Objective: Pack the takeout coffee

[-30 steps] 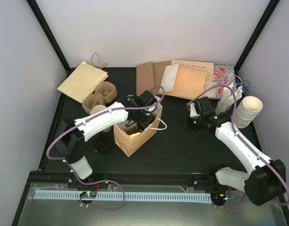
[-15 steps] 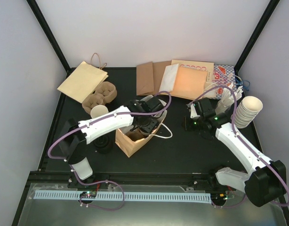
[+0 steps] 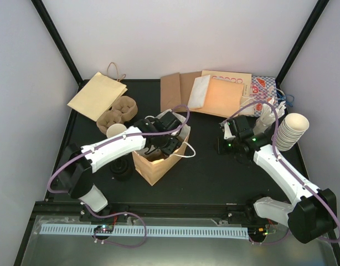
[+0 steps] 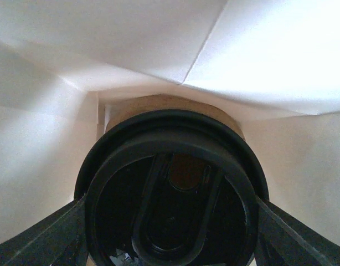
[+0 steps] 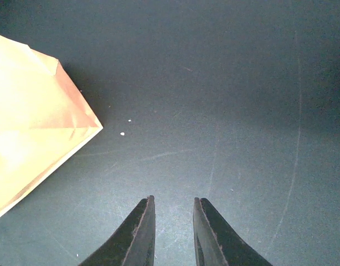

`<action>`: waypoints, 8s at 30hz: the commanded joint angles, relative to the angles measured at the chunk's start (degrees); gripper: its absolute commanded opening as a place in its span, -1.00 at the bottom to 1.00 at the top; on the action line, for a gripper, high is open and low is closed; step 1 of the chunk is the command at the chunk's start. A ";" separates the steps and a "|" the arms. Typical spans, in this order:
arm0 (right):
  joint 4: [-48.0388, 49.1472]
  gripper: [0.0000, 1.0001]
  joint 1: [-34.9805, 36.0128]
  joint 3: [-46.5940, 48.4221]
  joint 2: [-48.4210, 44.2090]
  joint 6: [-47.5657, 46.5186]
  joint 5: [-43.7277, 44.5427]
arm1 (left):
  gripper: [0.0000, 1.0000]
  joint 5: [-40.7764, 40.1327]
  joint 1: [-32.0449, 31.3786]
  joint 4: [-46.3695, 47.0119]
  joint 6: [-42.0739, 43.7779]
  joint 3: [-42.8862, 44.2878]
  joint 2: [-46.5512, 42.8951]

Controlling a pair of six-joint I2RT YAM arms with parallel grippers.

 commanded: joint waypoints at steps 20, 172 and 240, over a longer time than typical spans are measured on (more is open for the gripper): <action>-0.60 -0.55 -0.22 0.23 -0.61 -0.16 -0.14 | -0.35 -13.40 -7.11 -21.38 -4.08 5.30 14.87; -9.79 0.10 8.88 14.83 -10.57 -3.87 -15.19 | 0.87 -27.22 -20.02 -24.79 -5.03 37.23 -5.90; -22.43 -0.81 4.07 54.46 29.13 -6.40 29.62 | 0.95 2.57 10.51 -18.37 -3.01 5.53 -37.87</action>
